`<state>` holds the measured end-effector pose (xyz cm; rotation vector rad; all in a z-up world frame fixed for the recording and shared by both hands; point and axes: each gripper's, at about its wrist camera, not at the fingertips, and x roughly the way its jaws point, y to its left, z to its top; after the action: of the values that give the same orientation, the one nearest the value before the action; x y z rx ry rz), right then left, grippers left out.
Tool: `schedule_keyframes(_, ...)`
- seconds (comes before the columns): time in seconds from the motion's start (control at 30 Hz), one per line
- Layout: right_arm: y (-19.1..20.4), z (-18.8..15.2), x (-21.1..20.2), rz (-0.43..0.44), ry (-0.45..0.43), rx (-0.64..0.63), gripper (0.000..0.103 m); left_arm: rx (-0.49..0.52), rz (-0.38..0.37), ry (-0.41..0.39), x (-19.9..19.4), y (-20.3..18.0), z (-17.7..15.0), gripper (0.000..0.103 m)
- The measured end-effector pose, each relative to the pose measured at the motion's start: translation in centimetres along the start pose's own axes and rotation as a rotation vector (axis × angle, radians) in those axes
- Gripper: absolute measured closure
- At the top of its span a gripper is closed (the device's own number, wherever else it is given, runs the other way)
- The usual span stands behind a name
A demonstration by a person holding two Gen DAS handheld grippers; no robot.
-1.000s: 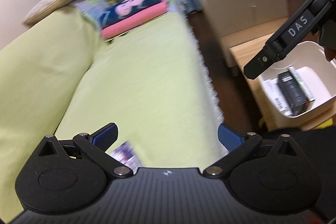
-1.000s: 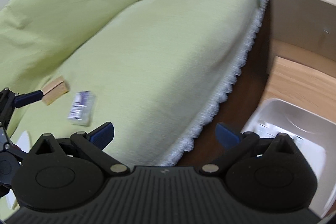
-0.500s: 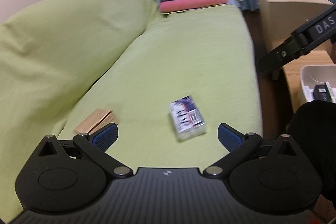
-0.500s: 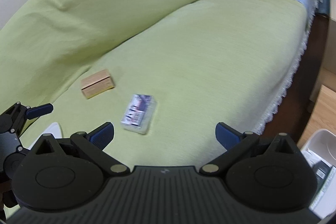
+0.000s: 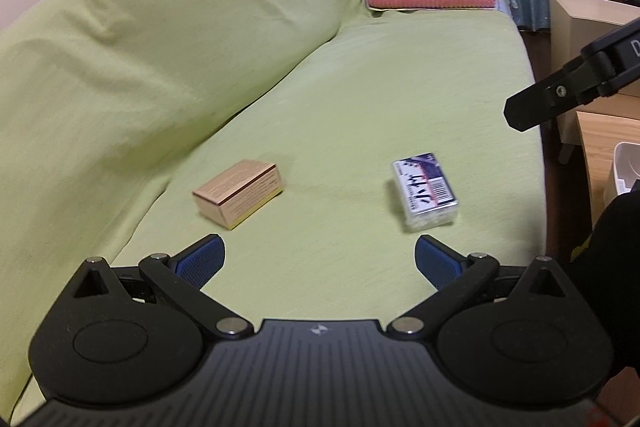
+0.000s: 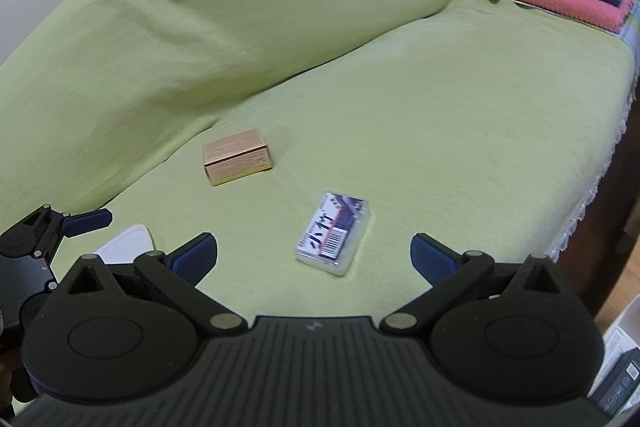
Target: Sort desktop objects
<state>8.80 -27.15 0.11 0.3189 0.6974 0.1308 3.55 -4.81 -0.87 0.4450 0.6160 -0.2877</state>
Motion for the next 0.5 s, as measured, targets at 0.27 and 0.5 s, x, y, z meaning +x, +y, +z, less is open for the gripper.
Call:
schedule_keyframes(0.27,1.6,0.5,1.5,0.025,0.009,-0.023,0.001,0.008,0.019,0.012,0.6,1.7,-0.2,0.001)
schedule_keyframes(0.5,2.9,1.2,2.9,0.036,0.003,-0.064,0.001,0.029,0.009,0.028,2.0,3.6,-0.3,0.001)
